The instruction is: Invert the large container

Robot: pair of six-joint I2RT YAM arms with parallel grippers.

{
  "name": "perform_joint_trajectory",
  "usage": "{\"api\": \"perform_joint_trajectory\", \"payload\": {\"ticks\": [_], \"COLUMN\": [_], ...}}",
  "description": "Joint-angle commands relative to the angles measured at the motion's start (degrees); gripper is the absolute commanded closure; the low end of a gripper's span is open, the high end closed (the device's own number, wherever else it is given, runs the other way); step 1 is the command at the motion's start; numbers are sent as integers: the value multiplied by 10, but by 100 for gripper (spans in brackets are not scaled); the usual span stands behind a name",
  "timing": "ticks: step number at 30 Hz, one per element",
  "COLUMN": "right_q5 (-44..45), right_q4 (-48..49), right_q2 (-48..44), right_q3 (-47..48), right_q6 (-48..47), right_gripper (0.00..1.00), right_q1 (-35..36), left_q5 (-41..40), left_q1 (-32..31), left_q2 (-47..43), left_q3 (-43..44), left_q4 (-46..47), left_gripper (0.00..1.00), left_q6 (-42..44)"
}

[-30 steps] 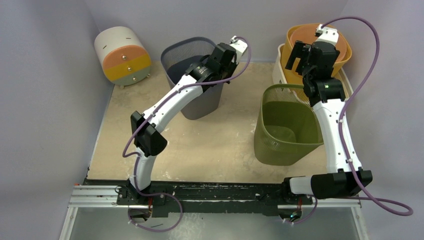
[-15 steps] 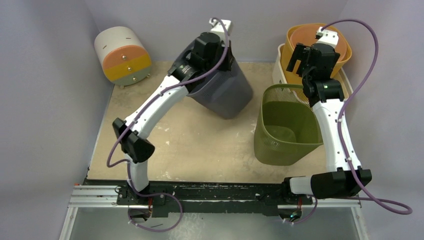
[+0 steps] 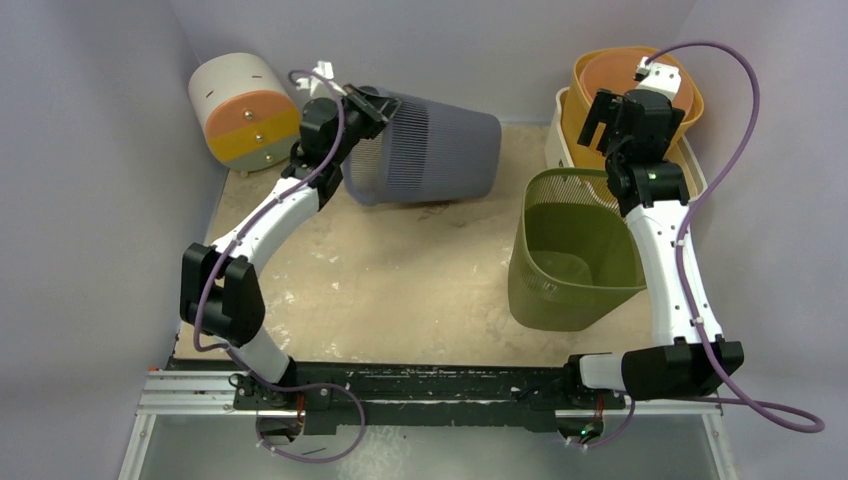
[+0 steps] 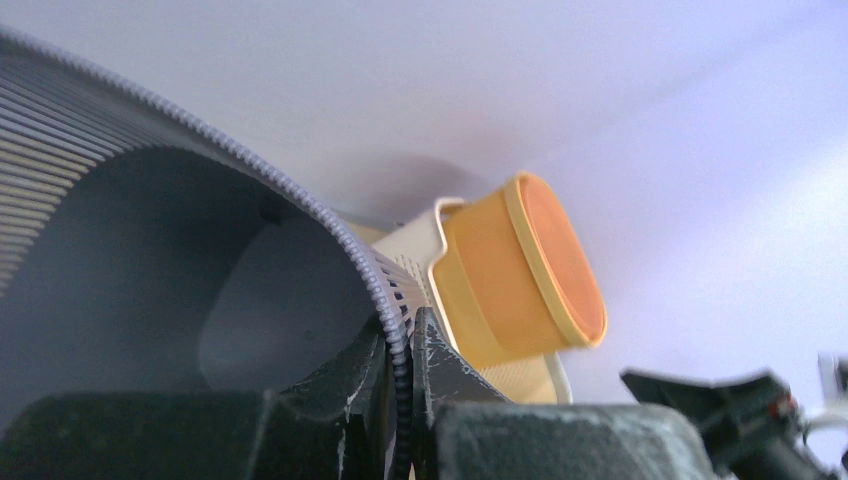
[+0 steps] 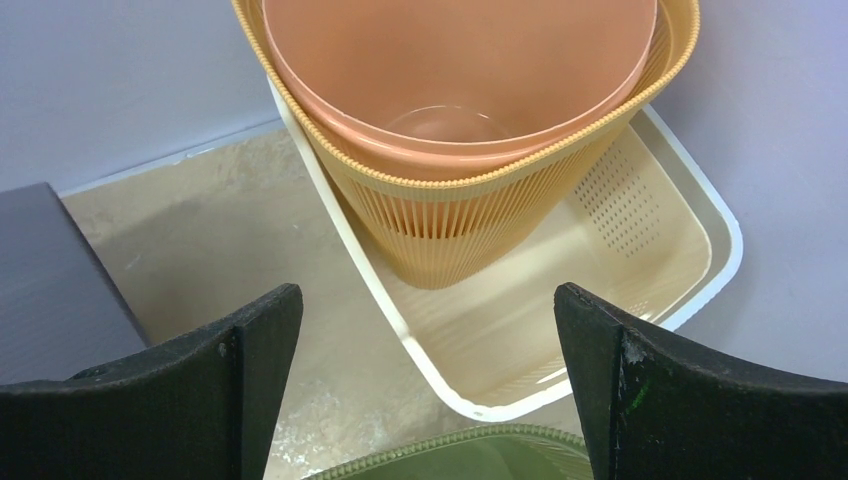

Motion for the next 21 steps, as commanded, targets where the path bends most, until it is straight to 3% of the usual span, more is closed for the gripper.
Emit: {"api": "perform_joint_trajectory", "payload": {"ticks": [1, 7, 14, 21], "right_q5": [22, 32, 51, 59], "right_q4": [19, 14, 5, 0], "right_q2": [-12, -6, -2, 3], "right_q3": [21, 33, 55, 69], "right_q6": [-13, -19, -35, -41], "right_gripper": [3, 4, 4, 5], "right_q1": [-3, -3, -3, -3], "left_q5": [40, 18, -68, -71], "left_q1": [30, 47, 47, 42], "left_q2": [-13, 47, 191, 273], "left_q3": [-51, -112, -100, -79], "left_q4": [323, 524, 813, 819], "left_gripper": [100, 100, 100, 100], "left_q6": [-204, -376, -559, -576]}}
